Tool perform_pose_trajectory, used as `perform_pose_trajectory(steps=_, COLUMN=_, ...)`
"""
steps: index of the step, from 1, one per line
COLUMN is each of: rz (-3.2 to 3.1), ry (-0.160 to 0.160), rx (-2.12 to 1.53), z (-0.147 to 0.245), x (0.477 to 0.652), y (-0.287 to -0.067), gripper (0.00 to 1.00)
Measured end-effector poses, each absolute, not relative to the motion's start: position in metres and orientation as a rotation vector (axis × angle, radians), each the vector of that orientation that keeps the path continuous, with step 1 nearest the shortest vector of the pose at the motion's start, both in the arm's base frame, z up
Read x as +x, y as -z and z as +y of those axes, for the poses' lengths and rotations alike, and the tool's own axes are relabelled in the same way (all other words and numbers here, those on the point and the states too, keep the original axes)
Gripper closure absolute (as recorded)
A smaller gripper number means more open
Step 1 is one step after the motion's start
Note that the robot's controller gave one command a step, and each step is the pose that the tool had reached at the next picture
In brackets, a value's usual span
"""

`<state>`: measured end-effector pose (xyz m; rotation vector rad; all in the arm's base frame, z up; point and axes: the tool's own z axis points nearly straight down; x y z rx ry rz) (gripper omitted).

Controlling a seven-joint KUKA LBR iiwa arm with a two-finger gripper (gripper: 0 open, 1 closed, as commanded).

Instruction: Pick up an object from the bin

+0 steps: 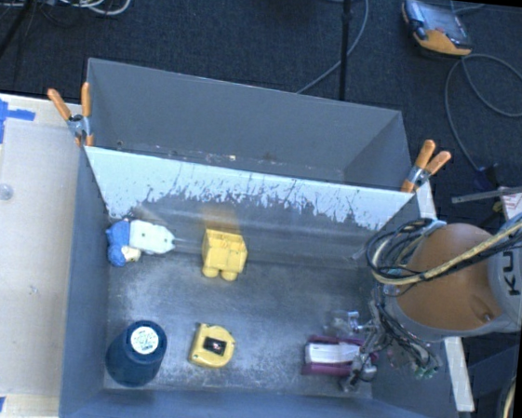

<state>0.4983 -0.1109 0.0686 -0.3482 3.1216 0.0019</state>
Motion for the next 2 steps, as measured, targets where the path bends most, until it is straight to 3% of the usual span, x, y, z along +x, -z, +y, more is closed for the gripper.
perform_pose_trajectory(steps=1, rz=3.131, ry=-0.009, rx=-0.352, z=-0.111, x=0.496, y=-0.101, gripper=1.0)
perform_pose_trajectory(steps=2, rz=3.134, ry=-0.006, rx=-0.27, z=-0.126, x=0.501, y=-0.071, gripper=1.0)
